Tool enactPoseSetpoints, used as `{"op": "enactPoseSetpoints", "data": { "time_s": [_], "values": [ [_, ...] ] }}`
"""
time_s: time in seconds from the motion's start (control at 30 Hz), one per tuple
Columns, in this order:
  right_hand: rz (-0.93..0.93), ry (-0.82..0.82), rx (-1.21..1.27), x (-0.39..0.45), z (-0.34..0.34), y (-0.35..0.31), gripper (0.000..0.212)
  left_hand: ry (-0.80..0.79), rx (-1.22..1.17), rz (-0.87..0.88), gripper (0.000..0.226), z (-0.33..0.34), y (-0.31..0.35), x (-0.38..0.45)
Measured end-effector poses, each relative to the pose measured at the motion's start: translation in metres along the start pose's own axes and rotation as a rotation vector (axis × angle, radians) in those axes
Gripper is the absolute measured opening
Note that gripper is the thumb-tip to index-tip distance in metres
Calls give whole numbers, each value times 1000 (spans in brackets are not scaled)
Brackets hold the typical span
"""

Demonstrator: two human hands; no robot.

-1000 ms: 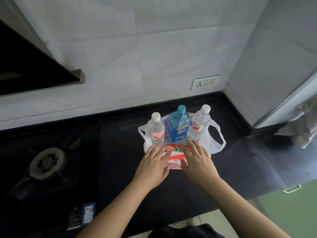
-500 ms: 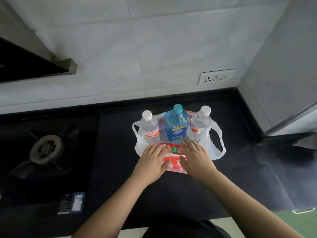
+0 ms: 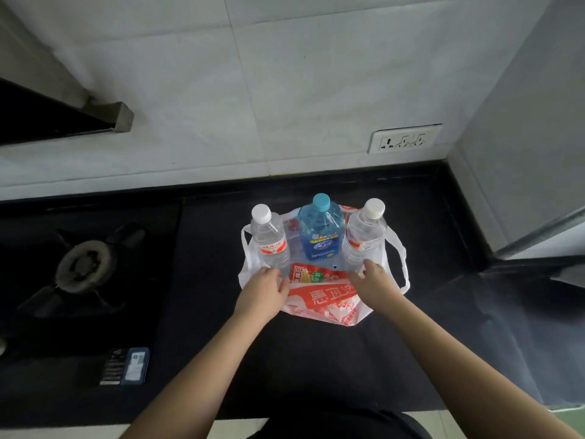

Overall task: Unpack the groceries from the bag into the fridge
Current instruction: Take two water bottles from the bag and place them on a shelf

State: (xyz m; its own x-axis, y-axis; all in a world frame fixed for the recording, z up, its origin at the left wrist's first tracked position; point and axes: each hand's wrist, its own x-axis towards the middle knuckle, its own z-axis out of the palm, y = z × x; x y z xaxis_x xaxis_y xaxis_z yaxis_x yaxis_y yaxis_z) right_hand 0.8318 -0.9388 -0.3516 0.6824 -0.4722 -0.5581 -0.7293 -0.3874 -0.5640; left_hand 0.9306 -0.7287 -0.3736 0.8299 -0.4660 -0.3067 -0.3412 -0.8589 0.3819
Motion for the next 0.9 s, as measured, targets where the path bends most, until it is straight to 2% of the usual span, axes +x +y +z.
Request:
{"op": "enactPoseSetpoints", "data": {
  "time_s": [0.1, 0.2, 0.27, 0.37, 0.43, 0.53, 0.63, 0.8, 0.9],
  "values": [
    [11, 103, 217, 5, -2, 0, 31, 67, -187, -134, 24, -4, 7, 8],
    [-52, 192, 358, 9, -9, -3, 36, 96, -362, -242, 28, -3, 12, 14],
    [-72, 226, 368, 12, -12, -4, 41, 141, -489, -301, 34, 2, 11, 18],
    [-43, 244, 360, 22, -10, -4, 60, 222, -649, -344, 47, 6, 9, 21],
    [-49, 260, 331, 29, -7, -4, 60, 273, -719, -362, 57, 6, 9, 24],
    [-41, 283, 356, 42, -3, -5, 56, 361, -765, -303, 72, 6, 8, 31],
    [-28, 306, 408, 47, 3, -10, 46, 390, -810, -277, 71, 7, 8, 41],
    [-23, 373, 480, 45, 10, -15, 55, 420, -847, -317, 81, 12, 13, 53],
    [5, 410, 485, 40, 11, -15, 52, 468, -834, -355, 75, 13, 17, 53]
  ]
}}
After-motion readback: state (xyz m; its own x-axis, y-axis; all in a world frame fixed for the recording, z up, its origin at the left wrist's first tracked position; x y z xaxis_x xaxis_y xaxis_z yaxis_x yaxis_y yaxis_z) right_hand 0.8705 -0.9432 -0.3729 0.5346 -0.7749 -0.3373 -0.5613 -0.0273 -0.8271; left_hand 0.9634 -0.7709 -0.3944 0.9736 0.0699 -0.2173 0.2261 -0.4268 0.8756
